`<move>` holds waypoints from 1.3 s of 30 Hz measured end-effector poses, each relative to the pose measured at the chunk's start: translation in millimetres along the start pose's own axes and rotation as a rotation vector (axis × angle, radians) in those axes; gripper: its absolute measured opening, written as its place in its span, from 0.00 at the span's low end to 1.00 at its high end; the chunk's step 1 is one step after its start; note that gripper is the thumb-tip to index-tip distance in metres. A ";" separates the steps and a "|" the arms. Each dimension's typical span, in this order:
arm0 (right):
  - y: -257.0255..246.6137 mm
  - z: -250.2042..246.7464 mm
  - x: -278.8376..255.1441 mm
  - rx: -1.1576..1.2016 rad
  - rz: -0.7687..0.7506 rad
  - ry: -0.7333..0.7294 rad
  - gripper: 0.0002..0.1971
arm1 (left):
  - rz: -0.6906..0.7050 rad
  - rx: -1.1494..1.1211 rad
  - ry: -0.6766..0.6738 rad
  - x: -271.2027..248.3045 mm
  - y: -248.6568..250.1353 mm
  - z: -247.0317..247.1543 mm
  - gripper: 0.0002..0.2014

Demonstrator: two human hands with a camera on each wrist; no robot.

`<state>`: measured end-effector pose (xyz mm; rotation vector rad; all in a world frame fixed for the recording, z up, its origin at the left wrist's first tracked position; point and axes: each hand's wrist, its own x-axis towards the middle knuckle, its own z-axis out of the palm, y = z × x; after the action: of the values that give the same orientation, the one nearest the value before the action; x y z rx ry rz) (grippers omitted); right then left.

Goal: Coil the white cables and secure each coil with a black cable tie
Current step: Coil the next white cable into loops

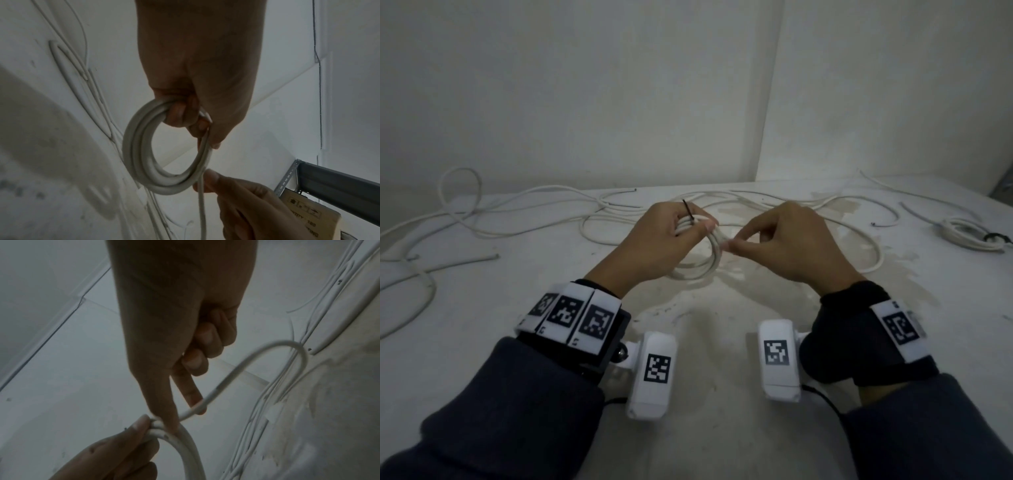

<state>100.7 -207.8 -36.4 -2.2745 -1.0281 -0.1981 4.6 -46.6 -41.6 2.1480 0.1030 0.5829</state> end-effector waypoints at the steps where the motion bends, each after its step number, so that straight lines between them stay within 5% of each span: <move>1: 1.7 0.5 0.6 0.047 -0.007 0.008 0.09 | 0.010 0.015 0.006 0.0 -0.9 -0.4 0.06; 5: 12.0 8.4 5.5 0.399 -0.063 0.081 0.09 | 0.015 -0.128 0.005 -2.0 0.9 -2.7 0.07; 8: 11.5 18.3 7.1 0.715 0.011 -0.188 0.23 | 0.065 -0.190 -0.002 -3.6 5.4 -0.7 0.08; 11: -0.5 30.6 1.1 0.886 0.101 -0.423 0.20 | 0.099 -0.231 0.092 -2.5 5.1 1.0 0.08; 19: -22.5 41.4 3.5 1.361 0.191 -0.240 0.13 | -0.024 -0.489 0.271 1.7 -2.9 13.6 0.09; 25: -24.5 37.8 2.8 1.451 0.234 -0.228 0.15 | -0.135 -0.586 0.204 2.0 -6.7 19.4 0.15; 30: -13.4 26.3 9.4 1.747 0.259 -0.069 0.15 | -0.568 -0.529 0.118 0.9 -5.2 20.0 0.26; 35: -13.3 25.3 9.5 1.974 0.284 -0.031 0.17 | -0.851 -0.383 -0.402 -9.1 -4.4 24.2 0.34; 37: -16.0 29.0 8.5 1.975 0.299 -0.051 0.17 | -0.863 -0.472 -0.437 -8.9 -3.7 25.5 0.30; 39: -16.2 31.7 8.5 1.956 0.323 -0.053 0.17 | -0.870 -0.648 -0.336 -8.5 -6.5 25.3 0.21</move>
<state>91.2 -175.4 -50.5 -0.5581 -0.3430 0.7133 9.2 -63.8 -62.5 1.3474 0.5469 -0.2382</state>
